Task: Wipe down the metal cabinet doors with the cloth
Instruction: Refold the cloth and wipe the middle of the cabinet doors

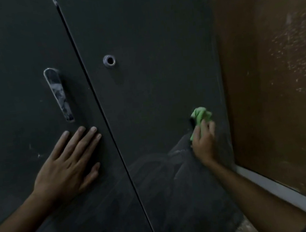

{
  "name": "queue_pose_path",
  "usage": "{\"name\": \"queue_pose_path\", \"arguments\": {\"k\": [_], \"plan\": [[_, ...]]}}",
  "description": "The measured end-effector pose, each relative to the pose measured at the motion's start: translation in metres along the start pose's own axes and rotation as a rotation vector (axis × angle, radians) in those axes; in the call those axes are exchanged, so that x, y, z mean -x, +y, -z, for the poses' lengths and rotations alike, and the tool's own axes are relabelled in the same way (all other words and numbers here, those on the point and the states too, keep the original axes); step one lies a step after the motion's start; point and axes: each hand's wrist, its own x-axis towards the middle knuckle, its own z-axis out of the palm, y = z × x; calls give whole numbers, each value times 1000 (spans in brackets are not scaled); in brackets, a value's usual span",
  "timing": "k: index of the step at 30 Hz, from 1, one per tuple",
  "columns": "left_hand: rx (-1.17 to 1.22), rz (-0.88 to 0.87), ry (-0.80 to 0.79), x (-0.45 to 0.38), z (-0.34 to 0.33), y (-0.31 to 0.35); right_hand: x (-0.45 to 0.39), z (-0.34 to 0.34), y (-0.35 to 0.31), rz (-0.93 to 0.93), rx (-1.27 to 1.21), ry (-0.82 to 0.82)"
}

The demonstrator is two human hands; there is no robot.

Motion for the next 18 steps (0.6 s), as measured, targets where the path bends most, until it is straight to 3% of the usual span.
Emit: {"name": "queue_pose_path", "arguments": {"k": [2, 5, 7, 11, 14, 16, 18], "plan": [[-6, 2, 16, 0, 0, -2, 26, 4, 34, -48, 89, -45], [-22, -5, 8, 0, -1, -2, -42, 24, 45, -428, 6, 40], [-8, 4, -4, -1, -1, -2, -88, 33, 29, -479, 38, 92], [-25, 2, -3, 1, -2, -1, -50, 17, -11, -37, 15, 49], [-19, 4, 13, 2, -3, -1, 25, 8, 31, 10, 89, -71], [-19, 9, 2, 2, -3, -1, 7, 16, 53, -174, 73, -46], [-22, 6, 2, 1, -3, -1, -52, 25, 48, -465, -18, 107]]}}
